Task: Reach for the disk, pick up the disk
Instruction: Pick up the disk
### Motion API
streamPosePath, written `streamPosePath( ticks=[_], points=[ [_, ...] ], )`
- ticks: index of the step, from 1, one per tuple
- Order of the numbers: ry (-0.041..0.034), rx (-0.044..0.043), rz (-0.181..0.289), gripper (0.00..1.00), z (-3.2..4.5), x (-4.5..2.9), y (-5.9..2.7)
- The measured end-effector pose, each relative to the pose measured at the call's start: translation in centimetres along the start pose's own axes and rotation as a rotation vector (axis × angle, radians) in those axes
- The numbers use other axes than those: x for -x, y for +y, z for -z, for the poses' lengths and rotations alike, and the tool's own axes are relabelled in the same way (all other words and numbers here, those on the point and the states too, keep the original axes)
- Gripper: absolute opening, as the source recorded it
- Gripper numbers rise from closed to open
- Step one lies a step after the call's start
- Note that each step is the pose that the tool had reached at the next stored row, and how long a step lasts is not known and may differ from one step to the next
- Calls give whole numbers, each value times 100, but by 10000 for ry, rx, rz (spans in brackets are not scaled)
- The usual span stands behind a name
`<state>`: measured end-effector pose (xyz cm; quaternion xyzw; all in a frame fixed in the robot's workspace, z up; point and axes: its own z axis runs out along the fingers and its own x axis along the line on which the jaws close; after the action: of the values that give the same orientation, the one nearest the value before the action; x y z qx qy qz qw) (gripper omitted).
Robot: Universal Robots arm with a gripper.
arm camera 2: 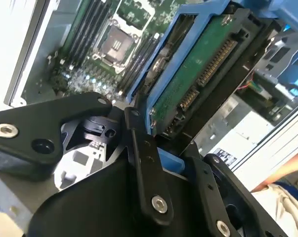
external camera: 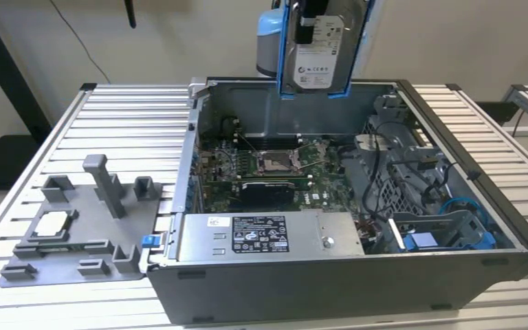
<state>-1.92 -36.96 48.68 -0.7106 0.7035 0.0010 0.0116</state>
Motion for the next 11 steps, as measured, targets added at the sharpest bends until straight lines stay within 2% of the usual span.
streamPosePath(
  ticks=[1,11],
  points=[
    [-2,0,-2,0,-3,-2,-141],
    [-1,0,-1,0,-9,-6,-593]
  ],
)
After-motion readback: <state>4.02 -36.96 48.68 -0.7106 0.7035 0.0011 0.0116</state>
